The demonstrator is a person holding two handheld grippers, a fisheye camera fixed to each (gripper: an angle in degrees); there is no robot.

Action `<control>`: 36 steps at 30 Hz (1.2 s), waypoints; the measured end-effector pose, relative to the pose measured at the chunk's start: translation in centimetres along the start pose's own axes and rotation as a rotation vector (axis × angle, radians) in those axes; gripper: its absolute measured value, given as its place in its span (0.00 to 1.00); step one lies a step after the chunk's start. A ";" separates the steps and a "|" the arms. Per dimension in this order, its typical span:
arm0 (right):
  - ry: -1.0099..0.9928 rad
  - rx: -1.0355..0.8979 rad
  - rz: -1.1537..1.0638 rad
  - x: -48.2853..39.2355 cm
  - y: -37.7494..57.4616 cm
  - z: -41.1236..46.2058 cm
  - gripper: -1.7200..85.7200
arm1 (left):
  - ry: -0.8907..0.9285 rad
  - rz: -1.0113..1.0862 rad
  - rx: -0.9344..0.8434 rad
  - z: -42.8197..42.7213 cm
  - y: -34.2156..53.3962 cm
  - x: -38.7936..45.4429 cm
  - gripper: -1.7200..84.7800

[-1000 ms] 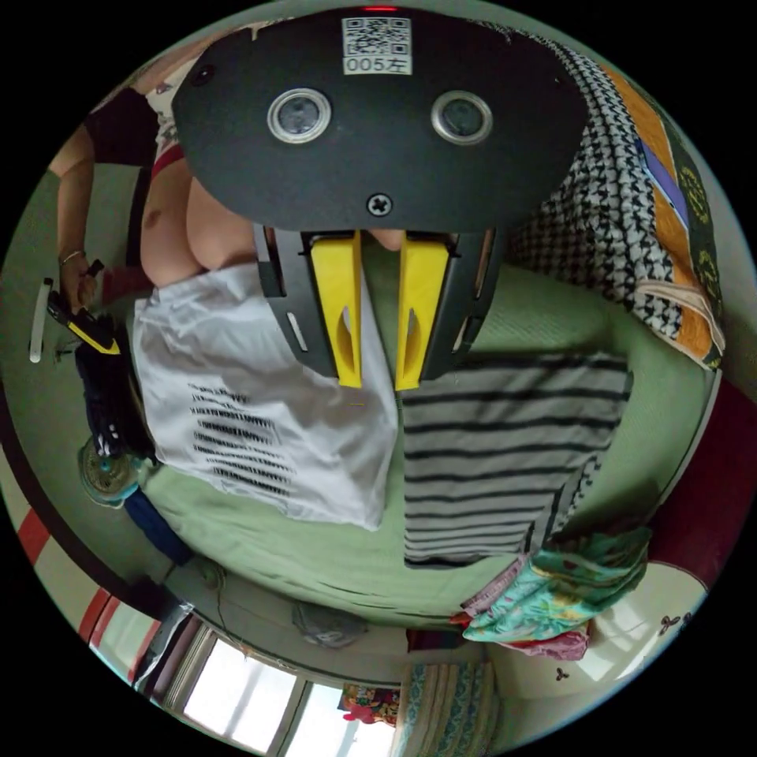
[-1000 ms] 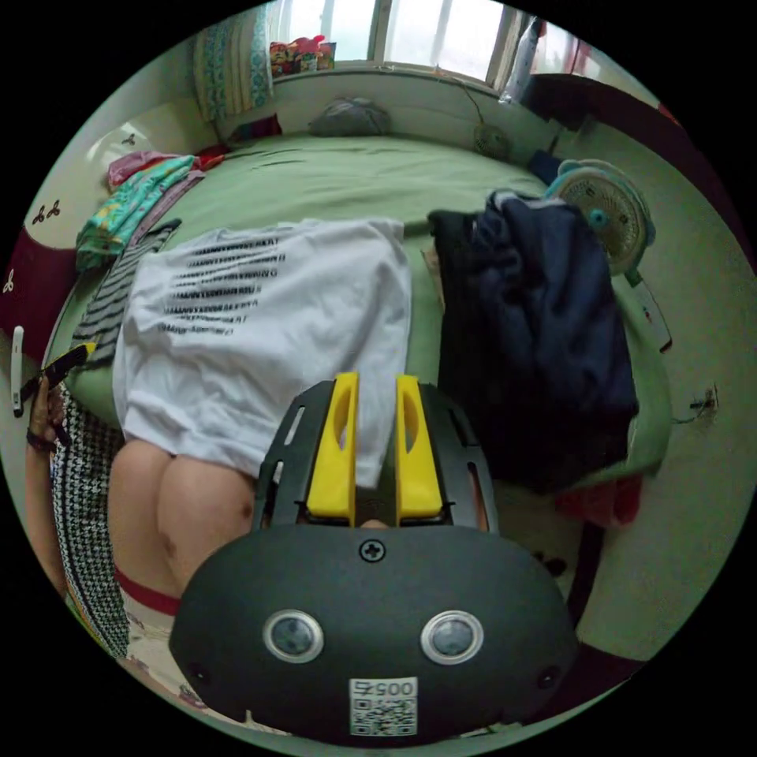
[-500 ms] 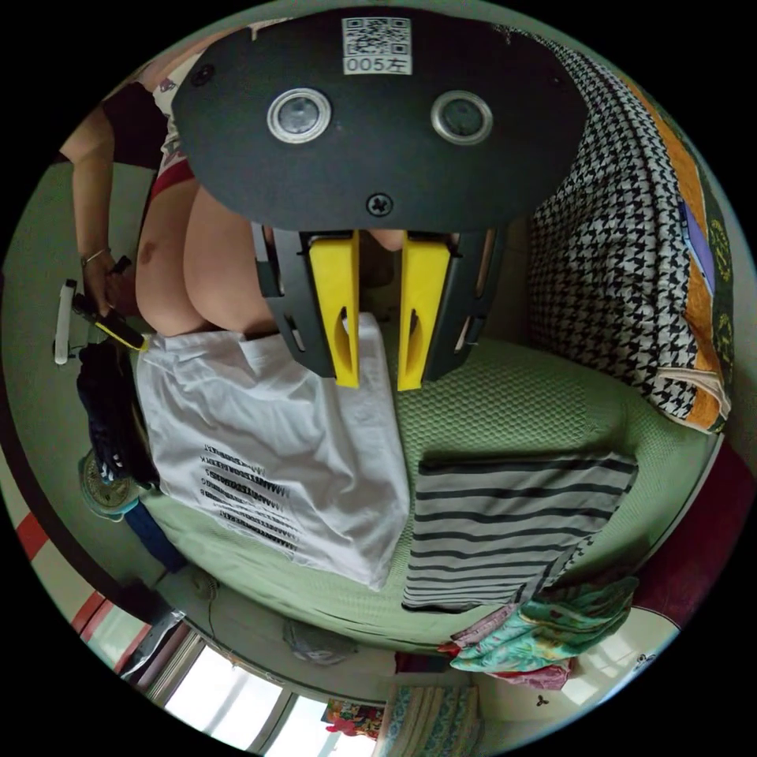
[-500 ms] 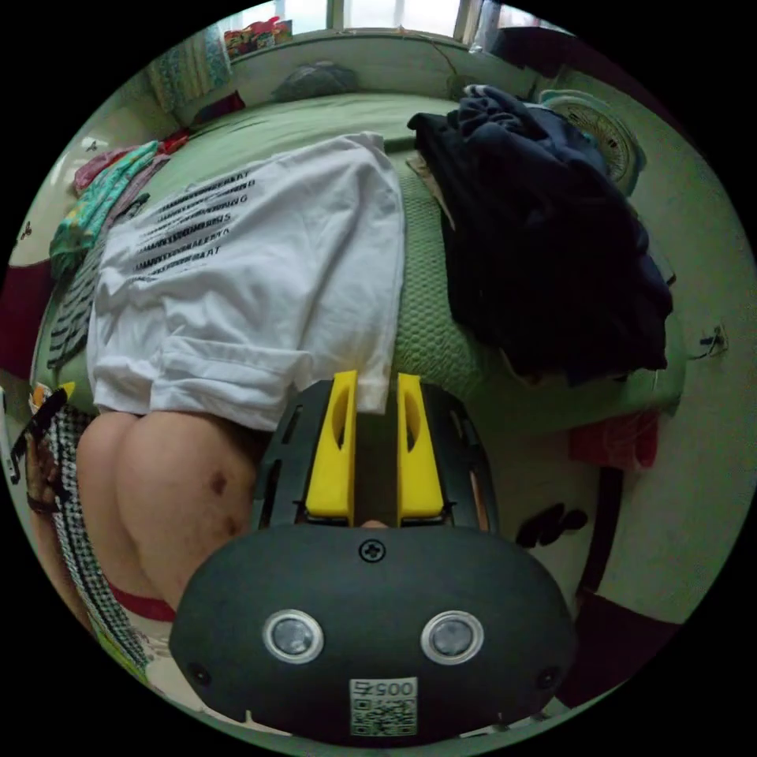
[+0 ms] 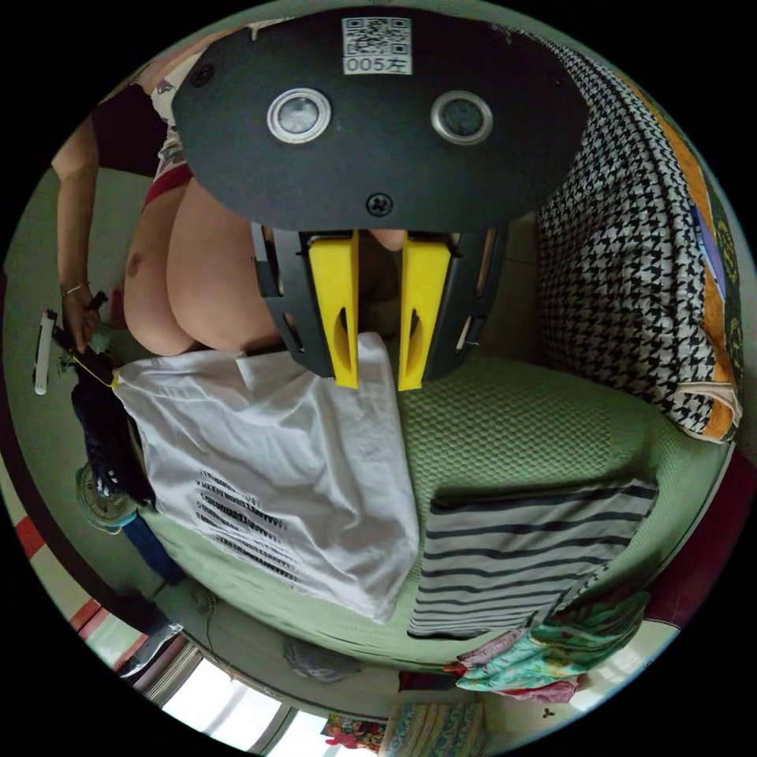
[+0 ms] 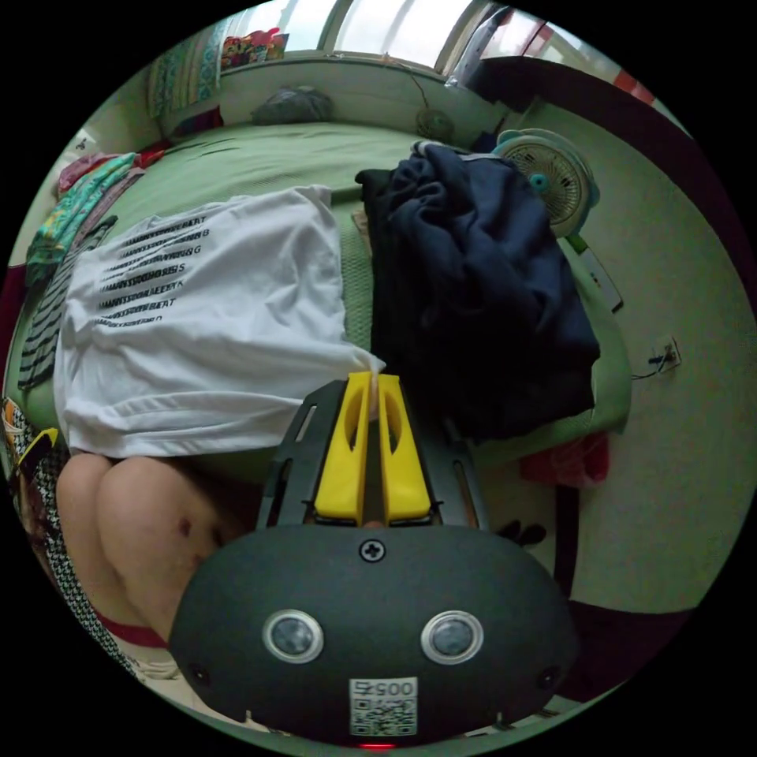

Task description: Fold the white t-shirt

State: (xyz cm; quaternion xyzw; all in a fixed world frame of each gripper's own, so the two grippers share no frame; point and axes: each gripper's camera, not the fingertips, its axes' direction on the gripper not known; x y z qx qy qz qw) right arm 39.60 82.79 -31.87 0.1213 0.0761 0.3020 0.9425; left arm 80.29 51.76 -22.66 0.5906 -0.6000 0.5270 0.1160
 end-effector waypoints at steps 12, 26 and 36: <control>-0.026 -0.003 0.015 0.0 0.5 1.6 0.00 | -0.123 0.116 -0.003 1.2 0.2 2.0 0.05; -0.037 0.035 0.060 1.1 0.5 2.4 0.00 | -0.200 0.082 0.074 -2.5 -1.5 -0.5 0.03; -0.070 -0.007 0.017 1.8 2.0 3.5 0.00 | -0.097 0.040 0.083 -3.3 1.0 -2.1 0.10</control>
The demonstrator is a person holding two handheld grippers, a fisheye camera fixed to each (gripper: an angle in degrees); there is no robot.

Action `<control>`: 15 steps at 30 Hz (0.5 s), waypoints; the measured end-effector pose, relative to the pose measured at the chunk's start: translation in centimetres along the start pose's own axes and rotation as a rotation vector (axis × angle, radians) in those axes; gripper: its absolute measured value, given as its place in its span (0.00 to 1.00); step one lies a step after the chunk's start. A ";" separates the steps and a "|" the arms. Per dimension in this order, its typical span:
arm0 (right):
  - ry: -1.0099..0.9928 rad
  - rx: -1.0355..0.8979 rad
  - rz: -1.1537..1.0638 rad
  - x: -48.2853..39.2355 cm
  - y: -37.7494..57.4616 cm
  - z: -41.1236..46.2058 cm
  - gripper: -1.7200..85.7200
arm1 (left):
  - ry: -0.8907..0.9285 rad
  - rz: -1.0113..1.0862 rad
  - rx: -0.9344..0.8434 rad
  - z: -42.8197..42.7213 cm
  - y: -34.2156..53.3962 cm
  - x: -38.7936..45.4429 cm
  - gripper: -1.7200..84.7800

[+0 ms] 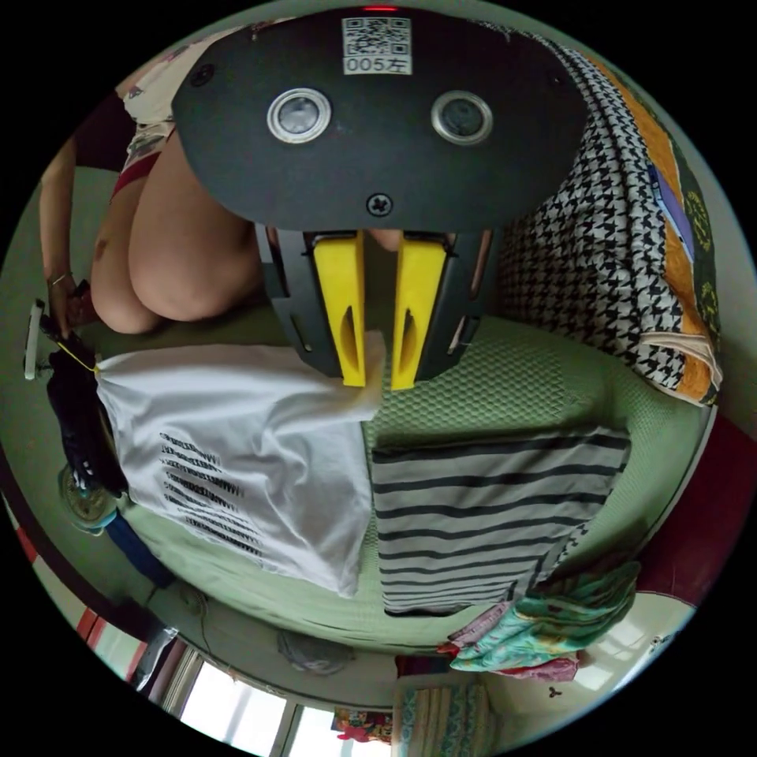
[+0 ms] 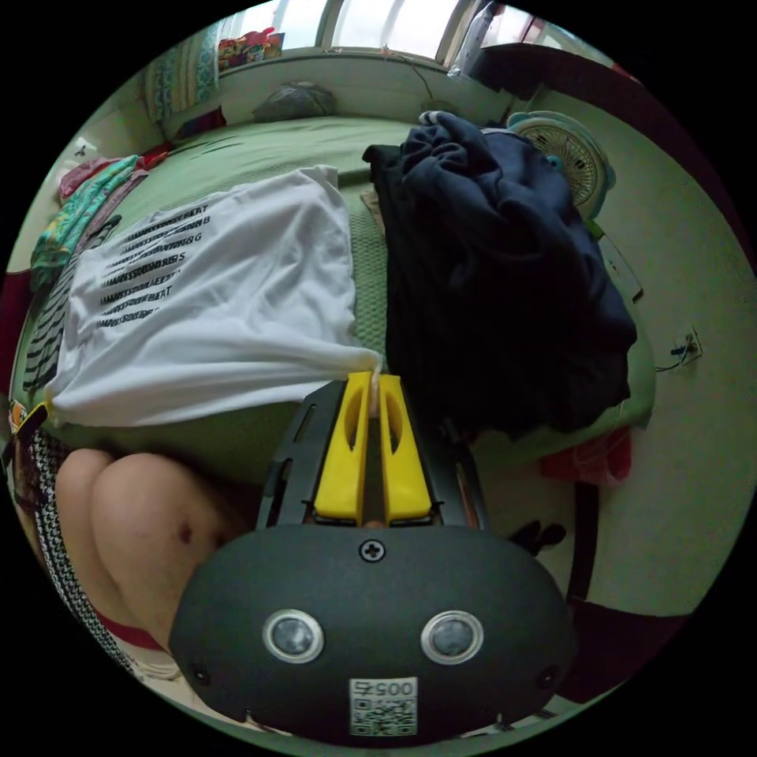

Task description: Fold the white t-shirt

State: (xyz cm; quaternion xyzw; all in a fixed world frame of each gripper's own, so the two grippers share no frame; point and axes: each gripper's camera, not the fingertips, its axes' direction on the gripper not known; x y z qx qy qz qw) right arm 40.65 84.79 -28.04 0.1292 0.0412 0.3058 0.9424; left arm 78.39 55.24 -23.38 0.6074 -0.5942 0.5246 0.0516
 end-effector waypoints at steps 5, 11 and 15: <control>-0.020 0.019 0.019 0.3 1.1 0.1 0.00 | 0.009 -0.021 -0.017 -1.0 2.4 -1.1 0.13; 0.015 0.031 0.032 0.2 2.5 -0.2 0.01 | 0.076 0.005 0.001 -1.7 3.9 0.3 0.14; 0.004 0.034 0.026 0.6 3.7 -0.6 0.01 | 0.064 -0.003 -0.014 -1.7 4.0 1.2 0.14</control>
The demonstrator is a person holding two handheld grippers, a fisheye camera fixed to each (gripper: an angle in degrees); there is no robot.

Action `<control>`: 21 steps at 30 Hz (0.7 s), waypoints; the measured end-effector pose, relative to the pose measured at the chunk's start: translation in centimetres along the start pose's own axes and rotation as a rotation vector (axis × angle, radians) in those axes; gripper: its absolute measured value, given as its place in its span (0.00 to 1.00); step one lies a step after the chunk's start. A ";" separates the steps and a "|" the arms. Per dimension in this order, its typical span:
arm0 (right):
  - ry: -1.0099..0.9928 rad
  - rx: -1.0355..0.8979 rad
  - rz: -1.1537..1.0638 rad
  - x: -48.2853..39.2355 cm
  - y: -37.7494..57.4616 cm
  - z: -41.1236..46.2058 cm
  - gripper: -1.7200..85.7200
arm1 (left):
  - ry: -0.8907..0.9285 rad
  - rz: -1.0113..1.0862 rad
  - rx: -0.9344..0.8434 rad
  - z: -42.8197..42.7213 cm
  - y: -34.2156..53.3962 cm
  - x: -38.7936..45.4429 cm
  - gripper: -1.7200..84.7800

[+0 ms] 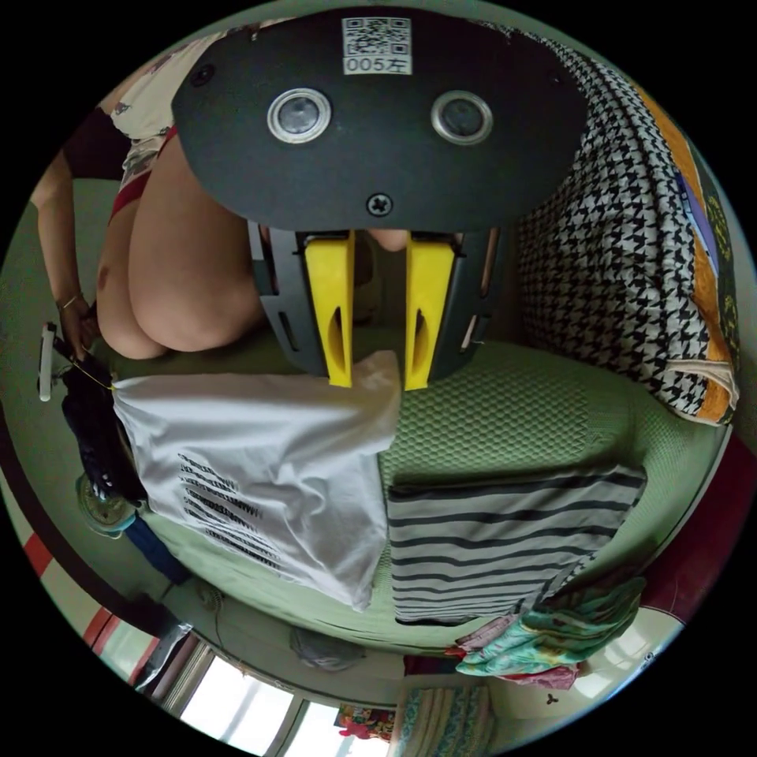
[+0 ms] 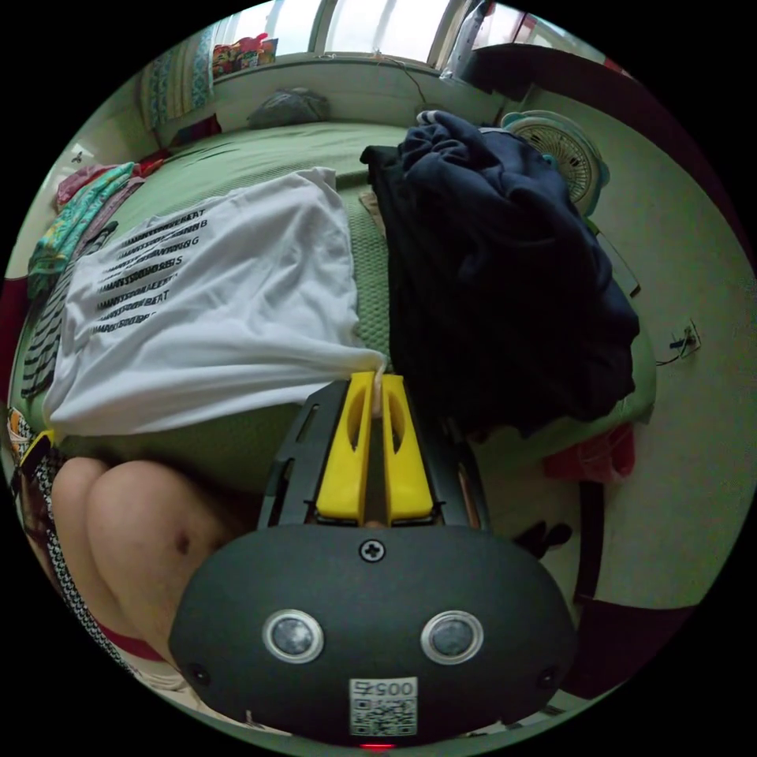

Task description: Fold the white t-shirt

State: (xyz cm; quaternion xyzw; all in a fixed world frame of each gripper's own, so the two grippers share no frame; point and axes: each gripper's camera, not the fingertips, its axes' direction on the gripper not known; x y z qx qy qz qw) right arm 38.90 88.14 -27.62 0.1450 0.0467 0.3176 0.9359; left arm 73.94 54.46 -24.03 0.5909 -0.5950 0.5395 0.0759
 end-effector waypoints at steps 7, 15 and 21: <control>-0.023 0.012 -0.005 1.0 2.4 -1.4 0.01 | -0.053 0.000 -0.059 -1.6 0.8 1.5 0.09; -0.118 0.100 0.002 3.1 7.7 -5.1 0.06 | -0.025 -0.011 -0.014 -6.8 2.8 2.1 0.02; -0.159 0.095 0.007 3.2 11.5 -6.0 0.10 | -0.082 0.033 0.004 -10.0 4.6 3.8 0.02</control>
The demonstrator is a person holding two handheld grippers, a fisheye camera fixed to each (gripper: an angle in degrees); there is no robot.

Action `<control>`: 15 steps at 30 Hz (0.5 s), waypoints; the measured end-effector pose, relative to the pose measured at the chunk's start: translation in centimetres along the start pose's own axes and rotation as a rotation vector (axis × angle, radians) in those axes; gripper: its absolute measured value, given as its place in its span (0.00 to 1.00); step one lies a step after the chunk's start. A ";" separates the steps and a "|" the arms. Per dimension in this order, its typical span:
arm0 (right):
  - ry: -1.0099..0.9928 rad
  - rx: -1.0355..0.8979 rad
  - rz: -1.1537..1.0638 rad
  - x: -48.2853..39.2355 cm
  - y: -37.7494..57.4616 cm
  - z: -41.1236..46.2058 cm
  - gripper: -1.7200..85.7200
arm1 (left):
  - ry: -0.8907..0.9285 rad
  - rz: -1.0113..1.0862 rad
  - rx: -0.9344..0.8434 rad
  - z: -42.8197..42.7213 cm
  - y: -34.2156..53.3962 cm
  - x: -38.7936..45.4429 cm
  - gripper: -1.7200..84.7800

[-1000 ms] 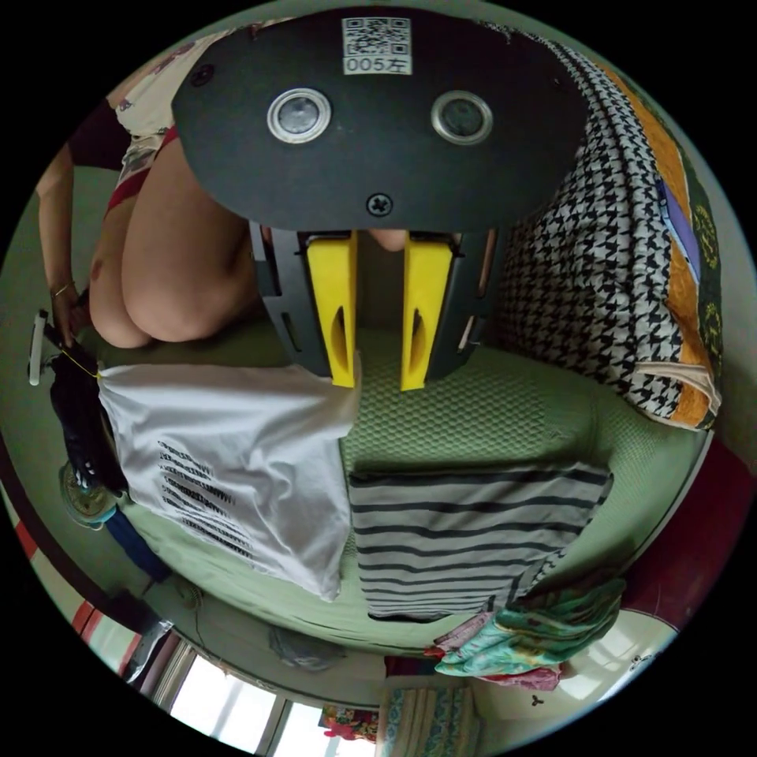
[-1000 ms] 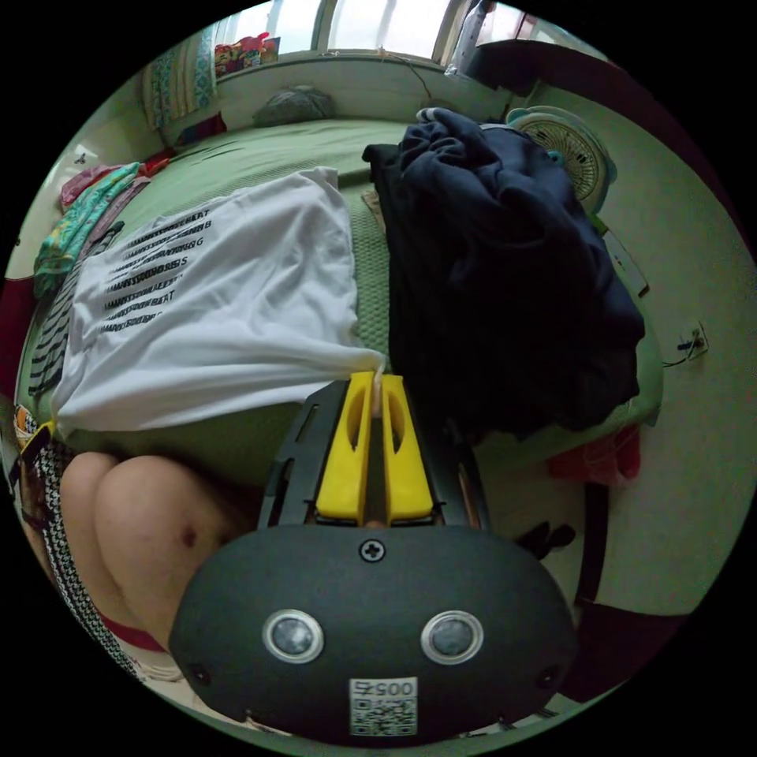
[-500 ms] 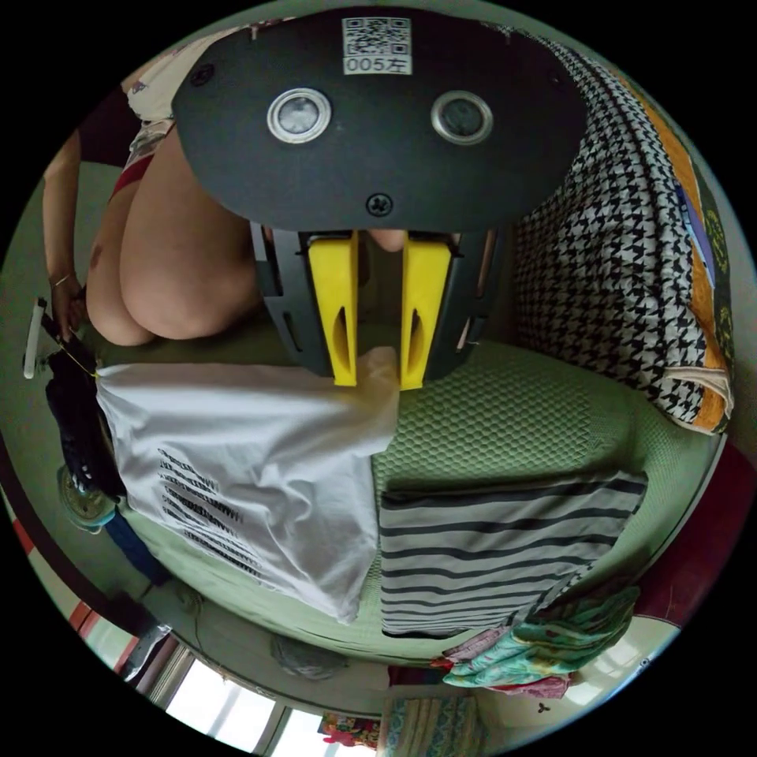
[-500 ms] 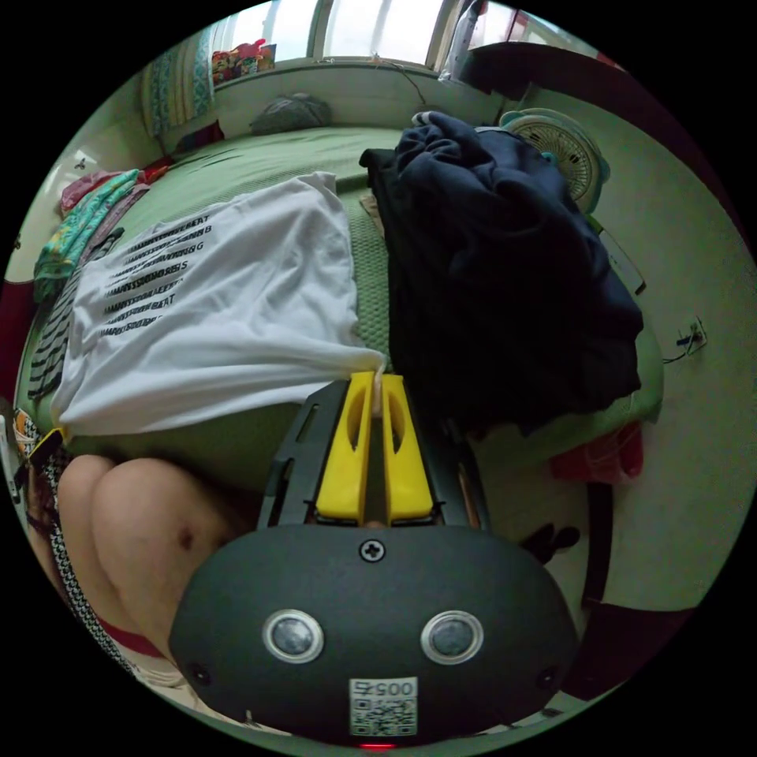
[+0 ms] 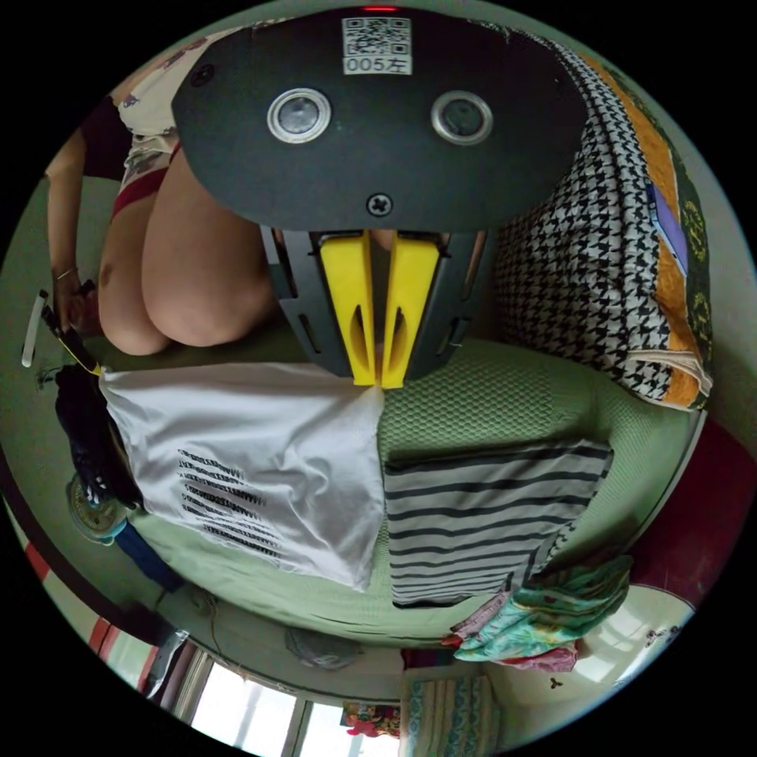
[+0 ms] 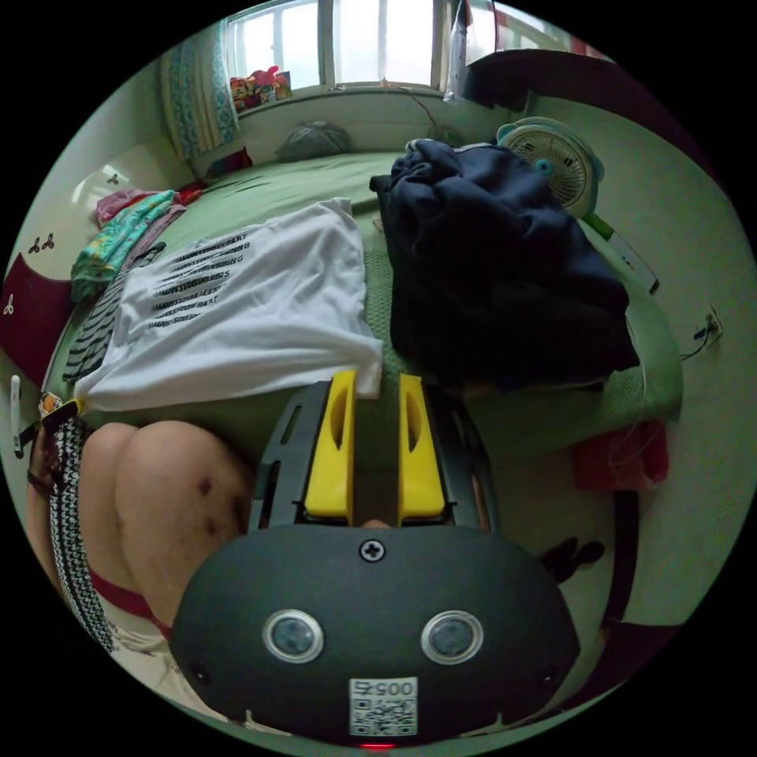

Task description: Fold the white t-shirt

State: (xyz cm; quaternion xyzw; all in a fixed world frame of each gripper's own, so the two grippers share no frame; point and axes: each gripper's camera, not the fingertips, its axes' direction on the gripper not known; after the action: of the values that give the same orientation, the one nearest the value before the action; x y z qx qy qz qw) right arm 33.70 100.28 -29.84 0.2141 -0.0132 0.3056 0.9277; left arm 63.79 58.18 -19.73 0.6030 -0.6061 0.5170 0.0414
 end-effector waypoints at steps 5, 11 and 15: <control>-0.044 -0.040 0.040 -0.4 1.8 0.1 0.10 | 0.003 -0.019 -0.004 -2.5 1.7 0.6 0.02; 0.031 -0.009 -0.057 -2.8 5.1 -1.8 0.03 | -0.044 0.026 -0.027 -6.0 3.6 2.0 0.02; 0.068 -0.024 -0.066 -3.3 7.7 -4.4 0.00 | -0.047 0.048 -0.018 -9.2 5.2 2.7 0.02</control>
State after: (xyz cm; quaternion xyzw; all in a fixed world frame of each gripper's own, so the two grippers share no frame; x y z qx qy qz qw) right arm 26.11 105.71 -31.32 0.1926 0.0215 0.2820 0.9396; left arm 53.75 61.17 -16.61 0.5999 -0.6260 0.4978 0.0201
